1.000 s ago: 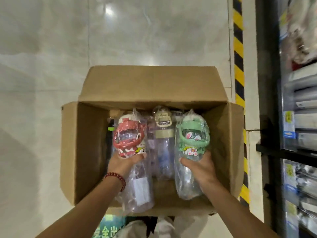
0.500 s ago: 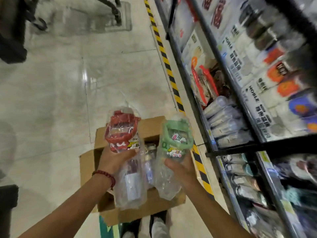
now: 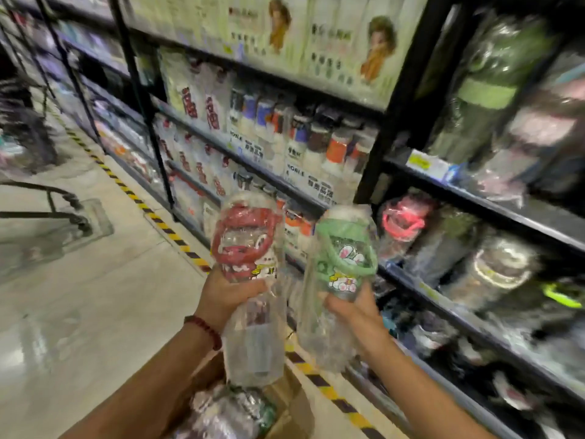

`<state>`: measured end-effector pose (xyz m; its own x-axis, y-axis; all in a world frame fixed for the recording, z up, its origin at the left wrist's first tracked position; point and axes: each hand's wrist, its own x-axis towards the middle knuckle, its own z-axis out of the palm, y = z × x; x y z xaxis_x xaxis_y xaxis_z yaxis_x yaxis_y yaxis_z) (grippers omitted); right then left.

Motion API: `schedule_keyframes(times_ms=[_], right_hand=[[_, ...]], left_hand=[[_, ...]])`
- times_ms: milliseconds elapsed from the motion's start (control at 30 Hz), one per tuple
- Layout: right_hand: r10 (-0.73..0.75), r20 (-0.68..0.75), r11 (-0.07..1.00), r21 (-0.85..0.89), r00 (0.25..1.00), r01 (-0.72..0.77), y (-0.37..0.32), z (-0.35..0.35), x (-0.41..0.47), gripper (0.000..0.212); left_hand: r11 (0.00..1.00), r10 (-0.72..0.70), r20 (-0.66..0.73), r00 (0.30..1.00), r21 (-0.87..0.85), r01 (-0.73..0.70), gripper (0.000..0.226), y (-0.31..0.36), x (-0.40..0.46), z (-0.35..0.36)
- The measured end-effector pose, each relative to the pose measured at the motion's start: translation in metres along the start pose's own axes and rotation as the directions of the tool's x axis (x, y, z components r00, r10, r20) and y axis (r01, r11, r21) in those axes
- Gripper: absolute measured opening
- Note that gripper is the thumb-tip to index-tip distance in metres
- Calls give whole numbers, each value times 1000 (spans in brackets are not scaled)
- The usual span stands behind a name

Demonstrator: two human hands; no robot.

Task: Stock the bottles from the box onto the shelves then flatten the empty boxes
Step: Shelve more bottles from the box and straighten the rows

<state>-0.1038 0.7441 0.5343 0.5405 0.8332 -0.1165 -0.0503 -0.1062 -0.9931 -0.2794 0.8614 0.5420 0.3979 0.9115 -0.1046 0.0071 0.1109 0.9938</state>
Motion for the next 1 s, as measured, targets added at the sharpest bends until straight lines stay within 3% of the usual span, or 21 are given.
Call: schedule_keyframes(times_ms=[100, 233, 467, 633, 767, 833, 900, 1000], right_hand=[[-79, -144, 997, 1, 987, 80, -40, -47, -23, 67], [-142, -312, 988, 10, 939, 153, -76, -110, -53, 71], [-219, -544, 969, -25, 810, 245, -115, -245, -107, 69], [-222, -563, 966, -20, 796, 256, -130, -333, -123, 60], [-254, -544, 959, -35, 800, 280, -138, -390, -116, 69], [-276, -529, 949, -18, 803, 314, -143, -415, -107, 58], [-280, -527, 944, -1, 803, 329, -150, -436, -99, 43], [-293, -507, 947, -34, 810, 321, -160, -466, -89, 39]], left_hand=[[997, 78, 170, 982, 3, -79, 77, 43, 0, 55], [989, 146, 353, 924, -59, -134, 63, 83, -10, 131], [985, 173, 623, 763, -119, -126, 81, 123, -39, 280], [986, 163, 644, 747, -127, -105, 64, 136, -53, 379], [985, 169, 639, 751, -130, -111, 47, 145, -56, 444], [984, 170, 606, 777, -145, -102, 43, 148, -56, 470], [982, 169, 568, 805, -164, -90, 45, 150, -54, 491], [976, 155, 534, 831, -210, -47, 67, 151, -52, 520]])
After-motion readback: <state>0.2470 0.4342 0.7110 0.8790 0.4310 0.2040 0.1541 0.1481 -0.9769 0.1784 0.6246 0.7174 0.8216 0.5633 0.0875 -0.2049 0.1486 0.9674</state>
